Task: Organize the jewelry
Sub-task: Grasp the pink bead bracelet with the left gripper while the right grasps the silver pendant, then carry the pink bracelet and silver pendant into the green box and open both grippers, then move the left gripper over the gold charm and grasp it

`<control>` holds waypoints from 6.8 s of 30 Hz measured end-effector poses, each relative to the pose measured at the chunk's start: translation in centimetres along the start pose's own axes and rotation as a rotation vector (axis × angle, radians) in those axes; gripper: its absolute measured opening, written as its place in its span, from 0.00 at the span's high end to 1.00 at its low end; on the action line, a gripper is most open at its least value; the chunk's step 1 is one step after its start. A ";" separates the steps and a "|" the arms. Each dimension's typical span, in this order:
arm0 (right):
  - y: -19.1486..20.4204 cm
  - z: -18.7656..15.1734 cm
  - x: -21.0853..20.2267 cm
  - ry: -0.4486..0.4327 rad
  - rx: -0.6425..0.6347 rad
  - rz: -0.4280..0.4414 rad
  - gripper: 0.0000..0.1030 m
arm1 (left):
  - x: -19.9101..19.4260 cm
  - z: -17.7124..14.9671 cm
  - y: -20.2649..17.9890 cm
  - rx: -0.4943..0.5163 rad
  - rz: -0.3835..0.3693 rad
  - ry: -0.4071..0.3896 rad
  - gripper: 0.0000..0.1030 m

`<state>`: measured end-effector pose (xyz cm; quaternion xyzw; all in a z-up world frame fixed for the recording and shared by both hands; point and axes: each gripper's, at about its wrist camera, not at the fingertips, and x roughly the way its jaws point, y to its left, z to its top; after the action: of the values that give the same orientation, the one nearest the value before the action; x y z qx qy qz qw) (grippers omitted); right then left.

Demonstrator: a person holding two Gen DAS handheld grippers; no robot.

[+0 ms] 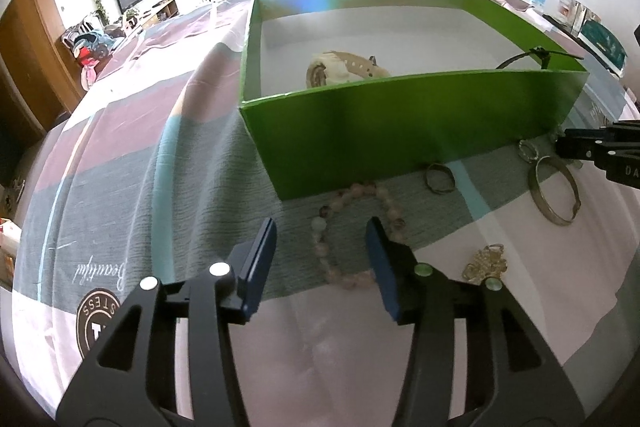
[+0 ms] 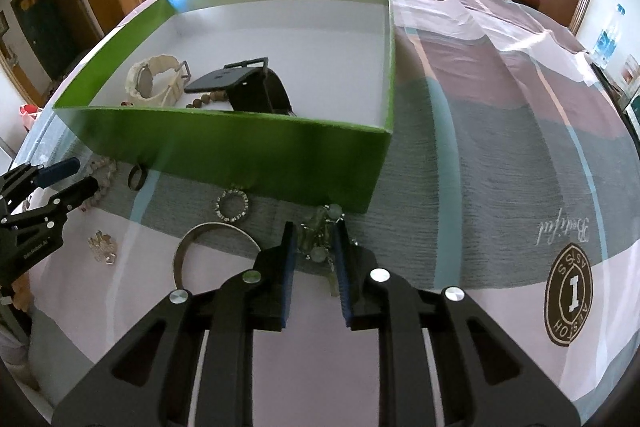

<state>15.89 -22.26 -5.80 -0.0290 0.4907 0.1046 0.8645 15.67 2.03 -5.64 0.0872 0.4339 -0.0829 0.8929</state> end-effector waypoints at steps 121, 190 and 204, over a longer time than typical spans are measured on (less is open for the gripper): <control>2.0 0.1 -4.2 -0.066 -0.045 0.135 0.85 | -0.5 0.1 1.7 -0.001 -0.043 0.097 0.72; 5.3 -1.9 0.1 0.015 -0.210 0.062 0.92 | -1.9 -0.5 -5.6 0.064 -0.135 0.050 0.36; 5.1 -1.7 0.1 0.002 -0.184 0.103 0.85 | -1.4 -0.6 -5.4 0.057 -0.121 0.054 0.36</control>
<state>13.40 -17.50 -6.51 -0.0831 0.4808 0.1936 0.8511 13.16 -2.97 -5.28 0.0886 0.4596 -0.1466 0.8714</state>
